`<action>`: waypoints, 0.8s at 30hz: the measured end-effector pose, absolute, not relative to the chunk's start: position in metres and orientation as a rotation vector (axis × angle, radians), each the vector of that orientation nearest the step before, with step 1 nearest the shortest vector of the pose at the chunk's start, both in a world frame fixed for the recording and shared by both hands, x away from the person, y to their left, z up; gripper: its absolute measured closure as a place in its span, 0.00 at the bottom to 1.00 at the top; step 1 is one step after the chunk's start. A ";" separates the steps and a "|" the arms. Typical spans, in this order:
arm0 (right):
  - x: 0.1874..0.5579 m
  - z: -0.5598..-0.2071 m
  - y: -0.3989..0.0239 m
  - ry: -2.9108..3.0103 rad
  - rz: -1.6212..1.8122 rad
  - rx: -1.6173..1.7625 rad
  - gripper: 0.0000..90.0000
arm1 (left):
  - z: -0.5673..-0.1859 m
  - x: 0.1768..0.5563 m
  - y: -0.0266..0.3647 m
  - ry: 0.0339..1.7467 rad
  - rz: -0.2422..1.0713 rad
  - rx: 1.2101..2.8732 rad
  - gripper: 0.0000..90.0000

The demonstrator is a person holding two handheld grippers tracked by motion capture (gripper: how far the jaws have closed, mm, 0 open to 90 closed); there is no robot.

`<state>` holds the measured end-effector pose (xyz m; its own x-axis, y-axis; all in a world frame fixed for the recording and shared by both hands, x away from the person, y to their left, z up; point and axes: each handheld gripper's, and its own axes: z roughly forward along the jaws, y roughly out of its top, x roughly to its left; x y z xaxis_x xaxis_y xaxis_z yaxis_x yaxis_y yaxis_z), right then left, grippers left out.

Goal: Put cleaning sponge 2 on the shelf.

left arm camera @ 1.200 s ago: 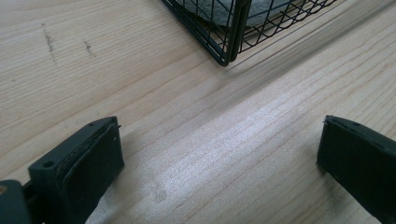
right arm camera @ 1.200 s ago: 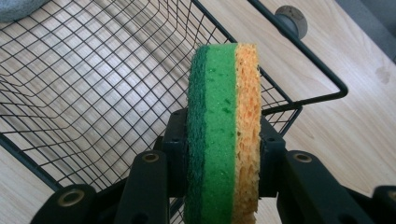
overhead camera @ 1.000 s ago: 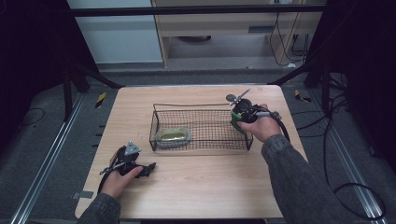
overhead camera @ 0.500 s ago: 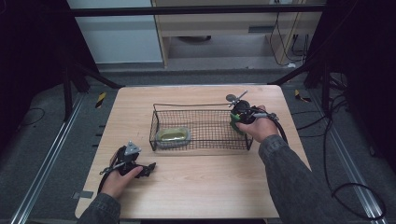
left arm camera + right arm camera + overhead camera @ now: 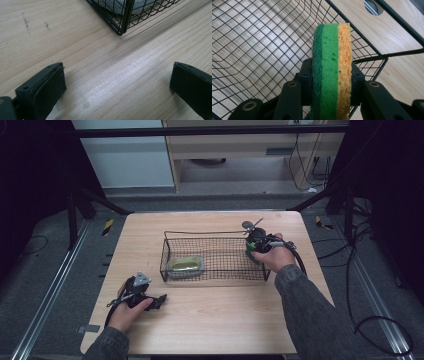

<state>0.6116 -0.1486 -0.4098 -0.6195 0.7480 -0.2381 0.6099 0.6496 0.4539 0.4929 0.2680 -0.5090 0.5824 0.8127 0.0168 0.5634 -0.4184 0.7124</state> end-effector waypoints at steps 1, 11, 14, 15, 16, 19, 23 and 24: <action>0.612 -0.411 -0.148 2.464 0.461 1.068 0.72 | -0.509 0.493 0.268 1.089 0.477 2.139 0.00; 0.613 -0.415 -0.142 2.479 0.450 1.058 0.71 | -0.509 0.493 0.268 1.089 0.477 2.140 0.00; 0.613 -0.415 -0.142 2.480 0.446 1.053 0.70 | -0.509 0.493 0.268 1.090 0.477 2.139 0.00; 0.612 -0.415 -0.141 2.482 0.452 1.056 0.69 | -0.509 0.493 0.268 1.090 0.477 2.139 0.00; 0.612 -0.414 -0.141 2.481 0.455 1.057 0.68 | -0.509 0.493 0.268 1.089 0.477 2.139 0.00; 0.610 -0.412 -0.139 2.487 0.460 1.053 0.66 | -0.509 0.493 0.268 1.089 0.477 2.140 0.00; 0.607 -0.409 -0.138 2.488 0.470 1.048 0.63 | -0.509 0.493 0.268 1.090 0.477 2.139 0.00; 0.607 -0.409 -0.138 2.488 0.470 1.048 0.63 | -0.509 0.493 0.268 1.089 0.477 2.139 0.00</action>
